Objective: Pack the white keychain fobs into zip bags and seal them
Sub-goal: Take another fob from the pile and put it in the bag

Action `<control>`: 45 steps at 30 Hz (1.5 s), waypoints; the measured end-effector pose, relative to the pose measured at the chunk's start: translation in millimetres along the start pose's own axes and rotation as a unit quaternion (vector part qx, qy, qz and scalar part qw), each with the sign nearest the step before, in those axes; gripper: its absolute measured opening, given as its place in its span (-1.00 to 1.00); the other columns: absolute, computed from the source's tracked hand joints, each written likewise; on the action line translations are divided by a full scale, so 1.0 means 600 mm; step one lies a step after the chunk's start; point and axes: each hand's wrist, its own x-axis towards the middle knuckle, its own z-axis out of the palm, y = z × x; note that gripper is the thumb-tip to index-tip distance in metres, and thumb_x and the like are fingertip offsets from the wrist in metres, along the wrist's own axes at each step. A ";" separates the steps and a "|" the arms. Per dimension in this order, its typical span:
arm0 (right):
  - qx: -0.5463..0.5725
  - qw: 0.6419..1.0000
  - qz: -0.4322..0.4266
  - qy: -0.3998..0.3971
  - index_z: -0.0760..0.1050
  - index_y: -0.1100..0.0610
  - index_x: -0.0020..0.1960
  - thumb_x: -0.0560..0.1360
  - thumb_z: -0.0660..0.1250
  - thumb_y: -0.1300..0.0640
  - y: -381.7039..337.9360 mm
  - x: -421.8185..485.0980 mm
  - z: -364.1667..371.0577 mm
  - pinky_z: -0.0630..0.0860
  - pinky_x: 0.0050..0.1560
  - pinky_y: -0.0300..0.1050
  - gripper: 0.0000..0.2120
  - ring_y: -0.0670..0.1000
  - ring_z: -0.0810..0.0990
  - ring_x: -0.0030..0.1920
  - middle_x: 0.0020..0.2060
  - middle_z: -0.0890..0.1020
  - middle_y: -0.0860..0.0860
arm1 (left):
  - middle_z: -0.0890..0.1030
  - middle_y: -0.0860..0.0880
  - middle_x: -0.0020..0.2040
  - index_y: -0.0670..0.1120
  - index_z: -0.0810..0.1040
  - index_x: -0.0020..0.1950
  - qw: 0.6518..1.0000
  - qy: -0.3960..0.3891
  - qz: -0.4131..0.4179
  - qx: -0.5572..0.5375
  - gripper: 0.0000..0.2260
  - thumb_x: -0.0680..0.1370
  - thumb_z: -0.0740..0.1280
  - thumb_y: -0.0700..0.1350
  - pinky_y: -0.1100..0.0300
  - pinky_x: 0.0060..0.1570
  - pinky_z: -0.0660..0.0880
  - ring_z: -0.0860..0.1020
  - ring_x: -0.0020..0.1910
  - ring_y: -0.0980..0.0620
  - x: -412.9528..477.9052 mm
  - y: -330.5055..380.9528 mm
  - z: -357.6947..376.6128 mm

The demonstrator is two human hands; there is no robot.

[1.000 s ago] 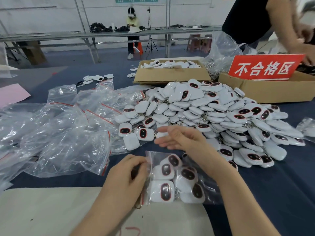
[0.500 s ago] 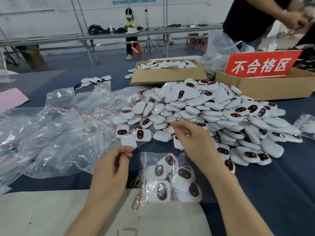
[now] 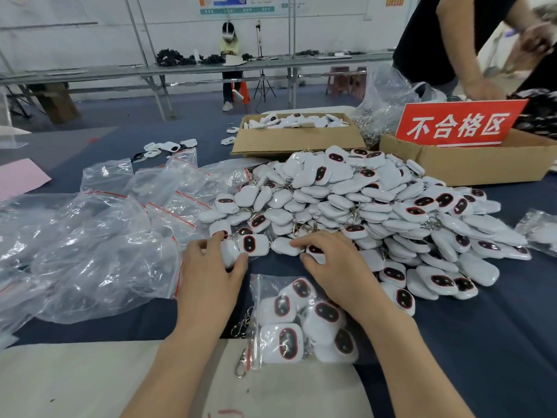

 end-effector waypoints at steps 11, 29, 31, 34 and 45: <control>0.198 0.977 0.034 0.077 0.62 -0.17 0.11 0.62 0.29 0.03 -0.007 0.003 -0.007 0.52 -0.08 -0.37 -0.84 -0.20 0.64 -0.10 -0.14 0.69 -0.22 | 0.51 0.12 0.16 0.09 0.57 0.14 0.965 0.098 0.206 -0.126 -0.66 0.54 0.36 -0.34 0.52 0.18 0.25 0.35 0.15 0.25 -0.007 0.016 -0.010; 0.403 0.912 0.045 -0.058 0.63 -0.10 0.06 0.53 0.42 0.19 -0.022 0.009 0.001 0.62 -0.11 -0.28 -0.79 -0.10 0.71 -0.11 -0.08 0.73 -0.09 | 0.69 0.19 0.05 0.15 0.61 0.22 0.925 -0.119 0.091 -0.349 -0.79 0.69 0.22 -0.02 0.43 -0.02 0.49 0.63 0.03 0.23 -0.008 0.026 0.000; 0.405 0.911 0.046 -0.059 0.63 -0.05 0.08 0.52 0.43 0.18 -0.021 0.010 0.005 0.63 -0.11 -0.27 -0.81 -0.09 0.71 -0.06 -0.07 0.72 -0.09 | 0.71 0.15 -0.01 0.13 0.64 0.13 0.924 -0.135 0.108 -0.341 -0.85 0.66 0.28 -0.02 0.37 -0.04 0.53 0.65 -0.01 0.19 -0.008 0.028 0.000; 0.390 0.916 0.043 -0.077 0.64 -0.04 0.12 0.52 0.44 0.15 -0.021 0.010 0.007 0.63 -0.08 -0.24 -0.80 -0.03 0.71 0.00 -0.03 0.70 -0.05 | 0.70 0.06 -0.03 0.12 0.63 0.14 0.926 -0.136 0.107 -0.335 -0.87 0.65 0.32 -0.02 0.10 0.05 0.60 0.65 0.00 0.05 -0.007 0.025 0.004; 0.360 0.928 0.044 -0.080 0.65 0.02 0.10 0.55 0.40 0.17 -0.027 0.006 0.008 0.61 -0.11 -0.31 -0.85 -0.11 0.70 -0.12 -0.08 0.73 -0.06 | 0.66 0.03 -0.12 0.11 0.63 0.03 0.905 -0.161 0.101 -0.381 -0.90 0.62 0.37 -0.10 0.28 -0.12 0.55 0.60 -0.14 0.07 -0.003 0.013 0.008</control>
